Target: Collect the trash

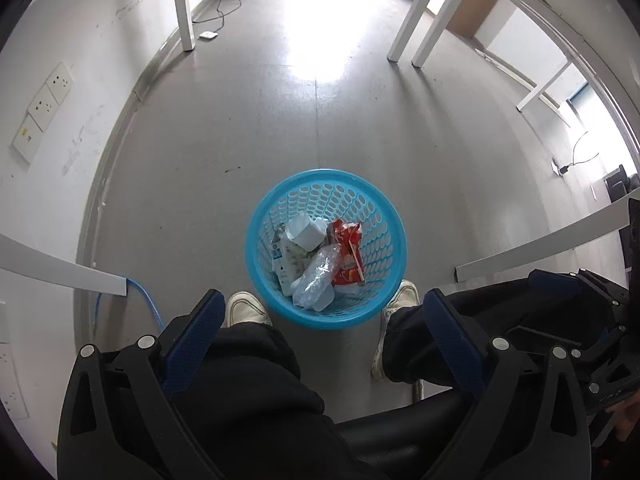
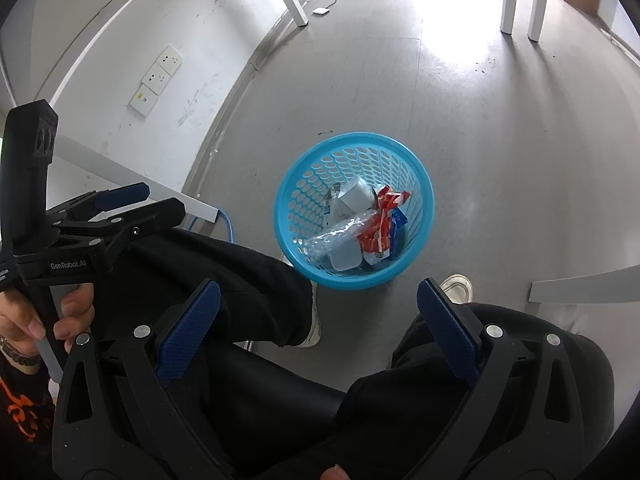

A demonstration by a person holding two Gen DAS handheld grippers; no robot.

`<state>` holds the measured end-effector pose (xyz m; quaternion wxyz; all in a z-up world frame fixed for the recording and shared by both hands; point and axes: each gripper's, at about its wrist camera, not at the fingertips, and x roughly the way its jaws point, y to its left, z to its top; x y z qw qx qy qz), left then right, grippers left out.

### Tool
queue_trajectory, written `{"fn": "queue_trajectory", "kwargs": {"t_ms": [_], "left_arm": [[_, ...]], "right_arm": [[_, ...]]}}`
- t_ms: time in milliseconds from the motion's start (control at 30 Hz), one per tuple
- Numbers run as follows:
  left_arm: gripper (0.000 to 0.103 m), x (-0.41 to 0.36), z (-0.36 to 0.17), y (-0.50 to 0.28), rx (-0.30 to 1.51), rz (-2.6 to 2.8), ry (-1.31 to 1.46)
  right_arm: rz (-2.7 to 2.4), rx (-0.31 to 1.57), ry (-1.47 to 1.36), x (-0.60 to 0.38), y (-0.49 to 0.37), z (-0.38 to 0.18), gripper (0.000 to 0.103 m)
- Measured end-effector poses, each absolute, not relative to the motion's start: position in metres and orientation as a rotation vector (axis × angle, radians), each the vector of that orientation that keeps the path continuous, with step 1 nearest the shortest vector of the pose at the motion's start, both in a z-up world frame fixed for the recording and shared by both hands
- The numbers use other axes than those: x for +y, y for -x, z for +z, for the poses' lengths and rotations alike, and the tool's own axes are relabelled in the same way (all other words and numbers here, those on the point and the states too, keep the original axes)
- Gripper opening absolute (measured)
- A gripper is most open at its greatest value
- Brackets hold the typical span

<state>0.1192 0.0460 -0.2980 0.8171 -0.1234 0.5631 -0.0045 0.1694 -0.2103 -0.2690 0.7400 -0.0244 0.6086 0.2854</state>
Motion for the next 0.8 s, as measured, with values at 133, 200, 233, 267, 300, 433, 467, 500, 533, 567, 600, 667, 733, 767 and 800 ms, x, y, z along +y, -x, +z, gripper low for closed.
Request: {"fn": "queue_trajectory", "kwargs": {"t_ms": [133, 200, 233, 267, 300, 433, 467, 500, 533, 567, 600, 667, 733, 767, 800], "left_arm": [[0.097, 0.048, -0.3, -0.121, 1.211, -0.011, 0.276], [0.097, 0.049, -0.301, -0.122, 1.216, -0.013, 0.276], [0.097, 0.048, -0.302, -0.122, 1.219, -0.013, 0.276], [0.097, 0.048, -0.302, -0.123, 1.221, -0.015, 0.276], [0.097, 0.048, -0.302, -0.123, 1.223, -0.017, 0.277], [0.097, 0.046, -0.304, -0.125, 1.23, -0.022, 0.275], [0.097, 0.046, -0.304, -0.125, 1.23, -0.021, 0.273], [0.097, 0.046, -0.305, -0.125, 1.232, -0.021, 0.273], [0.097, 0.046, -0.305, -0.125, 1.234, -0.021, 0.275], [0.097, 0.046, -0.305, -0.125, 1.235, -0.022, 0.277], [0.097, 0.047, -0.305, -0.125, 1.236, -0.022, 0.278], [0.097, 0.047, -0.305, -0.125, 1.237, -0.023, 0.282], [0.097, 0.047, -0.306, -0.125, 1.238, -0.025, 0.282], [0.097, 0.047, -0.306, -0.125, 1.238, -0.024, 0.281], [0.097, 0.047, -0.306, -0.125, 1.239, -0.025, 0.282]], "right_arm": [[0.627, 1.342, 0.05, -0.212, -0.172, -0.27, 0.094], [0.625, 1.346, 0.048, -0.212, -0.173, -0.272, 0.094], [0.625, 1.348, 0.047, -0.212, -0.174, -0.272, 0.094], [0.626, 1.349, 0.046, -0.212, -0.175, -0.273, 0.094], [0.627, 1.349, 0.046, -0.211, -0.175, -0.273, 0.094], [0.628, 1.352, 0.046, -0.212, -0.176, -0.273, 0.094], [0.628, 1.353, 0.046, -0.211, -0.177, -0.273, 0.094], [0.628, 1.354, 0.046, -0.211, -0.178, -0.273, 0.094], [0.628, 1.355, 0.045, -0.211, -0.178, -0.273, 0.094], [0.629, 1.356, 0.044, -0.211, -0.179, -0.274, 0.094], [0.629, 1.358, 0.043, -0.211, -0.18, -0.274, 0.094], [0.629, 1.361, 0.04, -0.21, -0.181, -0.276, 0.094], [0.628, 1.362, 0.037, -0.21, -0.181, -0.277, 0.094], [0.628, 1.363, 0.035, -0.21, -0.181, -0.277, 0.094], [0.628, 1.364, 0.032, -0.21, -0.182, -0.277, 0.094]]}}
